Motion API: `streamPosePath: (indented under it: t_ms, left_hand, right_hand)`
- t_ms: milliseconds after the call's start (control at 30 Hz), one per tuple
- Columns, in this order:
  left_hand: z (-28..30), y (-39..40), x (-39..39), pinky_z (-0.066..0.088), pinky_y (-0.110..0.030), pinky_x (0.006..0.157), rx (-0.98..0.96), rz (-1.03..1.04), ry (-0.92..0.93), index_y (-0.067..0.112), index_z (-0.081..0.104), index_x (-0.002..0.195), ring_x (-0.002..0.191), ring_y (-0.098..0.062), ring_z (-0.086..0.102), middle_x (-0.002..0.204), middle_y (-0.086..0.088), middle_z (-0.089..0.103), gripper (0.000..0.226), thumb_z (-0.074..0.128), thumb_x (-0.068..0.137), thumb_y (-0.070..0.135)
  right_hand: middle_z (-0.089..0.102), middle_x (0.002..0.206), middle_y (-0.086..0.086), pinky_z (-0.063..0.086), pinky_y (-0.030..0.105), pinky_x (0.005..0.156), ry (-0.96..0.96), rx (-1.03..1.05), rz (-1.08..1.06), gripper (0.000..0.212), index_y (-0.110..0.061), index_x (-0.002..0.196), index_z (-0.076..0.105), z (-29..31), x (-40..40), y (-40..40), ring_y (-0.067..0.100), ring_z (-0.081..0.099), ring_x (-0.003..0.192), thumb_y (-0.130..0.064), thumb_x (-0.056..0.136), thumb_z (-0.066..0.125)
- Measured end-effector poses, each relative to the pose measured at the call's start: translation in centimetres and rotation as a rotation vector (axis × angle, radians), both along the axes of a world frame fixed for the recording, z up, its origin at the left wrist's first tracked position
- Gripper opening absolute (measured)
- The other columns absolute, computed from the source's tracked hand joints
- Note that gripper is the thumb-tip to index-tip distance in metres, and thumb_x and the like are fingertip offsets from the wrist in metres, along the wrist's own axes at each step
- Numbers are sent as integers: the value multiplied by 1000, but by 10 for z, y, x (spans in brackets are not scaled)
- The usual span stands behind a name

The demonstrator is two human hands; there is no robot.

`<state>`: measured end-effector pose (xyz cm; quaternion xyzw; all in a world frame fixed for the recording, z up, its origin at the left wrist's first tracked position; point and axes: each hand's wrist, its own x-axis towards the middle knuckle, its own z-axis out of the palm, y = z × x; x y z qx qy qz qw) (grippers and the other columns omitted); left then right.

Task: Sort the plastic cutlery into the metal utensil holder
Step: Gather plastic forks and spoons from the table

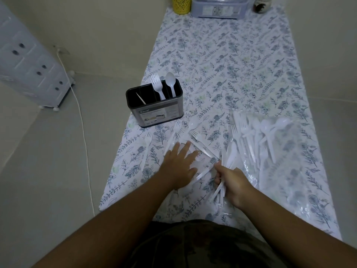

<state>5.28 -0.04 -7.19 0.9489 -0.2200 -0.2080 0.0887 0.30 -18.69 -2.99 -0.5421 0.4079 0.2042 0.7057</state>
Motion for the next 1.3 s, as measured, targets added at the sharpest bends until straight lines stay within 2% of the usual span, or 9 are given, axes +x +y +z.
streamPosePath:
  t_ms: [100,300,433,600,767,933,1067,1200,1300]
  left_hand:
    - [1,19,-15,12,-51,123,-118,104,-20,27,42,147,153,-27,3,166,-3,12,57,43,96,53]
    - [5,40,-39,43,-48,104,-298,352,-196,15,59,125,129,-25,39,136,-9,47,41,51,89,33]
    - [10,26,-60,51,-40,97,-387,126,-200,17,66,118,115,-16,49,122,-5,61,31,56,88,21]
    - [-4,14,-78,45,-48,104,-214,-127,-174,17,56,136,131,-26,48,144,-8,53,51,56,88,33]
    - [8,4,-69,29,-46,115,-185,101,-77,14,36,151,140,-24,31,155,-5,36,65,45,94,44]
    - [21,-9,-64,43,-33,101,-524,390,50,20,60,128,114,-10,49,126,3,54,41,52,94,41]
    - [43,-24,-59,49,-17,80,-724,587,344,24,62,126,96,-1,61,116,8,61,37,59,96,45]
    - [41,-29,-60,54,-27,88,-705,512,249,25,63,128,94,-7,63,108,9,60,38,67,91,32]
    - [36,-30,-60,53,-20,77,-696,541,196,24,64,122,85,-9,65,107,5,60,35,70,88,31]
  right_hand:
    - [52,52,2,44,27,41,-3,13,54,13,-6,88,62,0,0,-1,14,48,43,-15,96,66]
    - [54,58,2,42,30,51,13,37,6,12,-7,90,60,-5,4,-1,14,46,46,-18,96,58]
    - [50,64,3,43,33,54,27,91,-42,9,-10,103,55,-10,8,1,18,45,48,-14,98,49]
    - [59,54,9,50,33,47,-2,25,19,7,0,99,57,-10,8,5,26,62,52,0,94,51]
    - [65,83,17,55,37,59,-56,-31,111,21,4,111,63,-12,4,1,26,64,65,-12,97,62]
    - [57,68,18,50,32,48,-82,7,181,22,4,102,58,-7,2,3,25,58,52,-18,100,59]
    - [61,85,23,53,42,71,-61,104,165,37,7,116,55,-4,3,12,34,64,74,-24,96,59]
    - [72,108,29,52,51,91,2,143,170,58,14,123,58,-2,3,16,43,68,100,-28,84,51]
    - [73,107,29,52,55,100,-11,144,149,47,17,113,58,-6,3,19,46,67,110,-21,92,41]
